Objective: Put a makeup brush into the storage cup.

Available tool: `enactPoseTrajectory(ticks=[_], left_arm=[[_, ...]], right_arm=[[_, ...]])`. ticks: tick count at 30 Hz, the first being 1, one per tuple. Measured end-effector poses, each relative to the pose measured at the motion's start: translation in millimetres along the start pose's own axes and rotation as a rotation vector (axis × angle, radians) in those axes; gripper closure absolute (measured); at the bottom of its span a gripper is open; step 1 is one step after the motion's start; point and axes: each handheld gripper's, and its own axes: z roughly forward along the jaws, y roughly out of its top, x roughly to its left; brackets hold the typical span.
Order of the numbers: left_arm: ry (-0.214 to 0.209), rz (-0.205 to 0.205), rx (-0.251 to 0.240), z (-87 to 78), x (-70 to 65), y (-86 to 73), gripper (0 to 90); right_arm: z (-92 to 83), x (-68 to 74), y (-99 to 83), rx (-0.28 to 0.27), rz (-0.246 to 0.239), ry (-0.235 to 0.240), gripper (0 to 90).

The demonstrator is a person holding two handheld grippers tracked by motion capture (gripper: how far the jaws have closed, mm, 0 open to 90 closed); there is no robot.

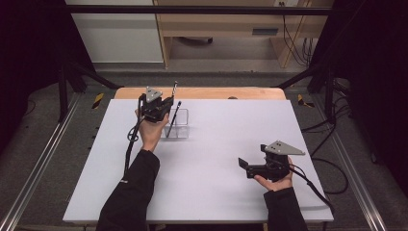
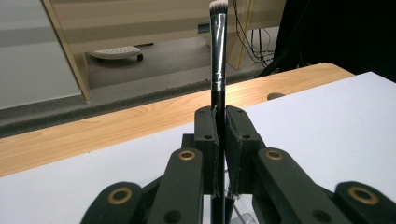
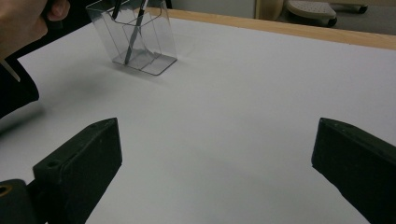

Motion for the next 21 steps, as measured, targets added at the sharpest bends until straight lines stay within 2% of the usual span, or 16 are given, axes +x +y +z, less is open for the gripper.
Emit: enactPoseTrajectory(ticks=[21], left_arm=[[-0.006,0.013,-0.001,-8.9,-4.9,-20.9,83.4]], right_arm=[[0.2,0.4,-0.2,0.000,-0.002,0.003,2.3]])
